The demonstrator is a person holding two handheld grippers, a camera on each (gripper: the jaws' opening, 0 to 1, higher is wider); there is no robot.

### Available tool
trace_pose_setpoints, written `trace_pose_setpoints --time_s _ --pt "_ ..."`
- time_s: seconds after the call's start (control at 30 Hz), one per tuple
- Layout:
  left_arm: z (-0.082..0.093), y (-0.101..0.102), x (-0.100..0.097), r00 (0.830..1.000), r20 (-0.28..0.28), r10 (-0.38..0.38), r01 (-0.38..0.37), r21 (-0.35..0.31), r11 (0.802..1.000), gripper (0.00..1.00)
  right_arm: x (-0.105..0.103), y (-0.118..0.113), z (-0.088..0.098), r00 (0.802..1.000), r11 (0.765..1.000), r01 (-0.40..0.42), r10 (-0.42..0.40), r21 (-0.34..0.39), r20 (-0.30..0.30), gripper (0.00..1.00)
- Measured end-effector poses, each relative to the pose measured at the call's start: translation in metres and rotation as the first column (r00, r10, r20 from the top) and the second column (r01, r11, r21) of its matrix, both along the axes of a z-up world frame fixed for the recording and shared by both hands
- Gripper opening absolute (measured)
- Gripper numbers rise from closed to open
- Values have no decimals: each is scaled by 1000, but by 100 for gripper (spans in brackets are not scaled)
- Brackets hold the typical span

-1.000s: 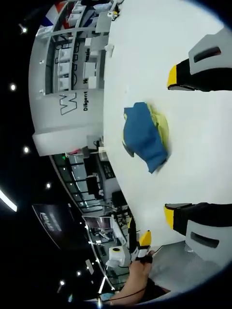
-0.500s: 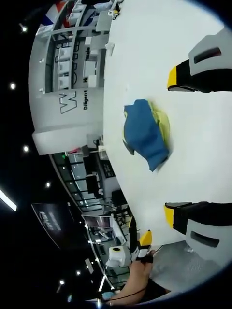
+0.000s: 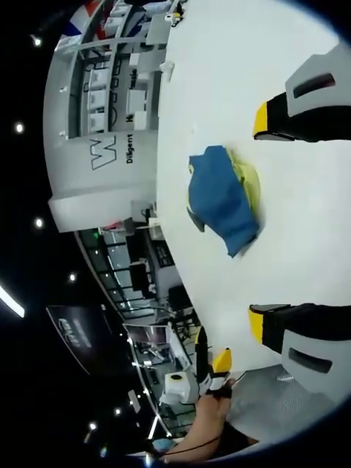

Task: Fold the garment on the visible template until the final outline fits inside the template.

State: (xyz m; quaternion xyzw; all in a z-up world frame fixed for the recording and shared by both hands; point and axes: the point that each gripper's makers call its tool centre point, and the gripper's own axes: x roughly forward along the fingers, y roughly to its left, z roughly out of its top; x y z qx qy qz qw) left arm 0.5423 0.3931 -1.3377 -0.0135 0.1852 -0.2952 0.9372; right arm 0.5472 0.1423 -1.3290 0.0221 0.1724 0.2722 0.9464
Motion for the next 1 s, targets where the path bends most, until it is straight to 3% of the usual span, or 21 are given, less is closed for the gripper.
trace_pose_setpoints --time_s 1.0 --pt "-1 -11 4 1000 -10 -14 14 1 1000 98 2 -6 -7 1000 1000 -2 2 -5 -16 87"
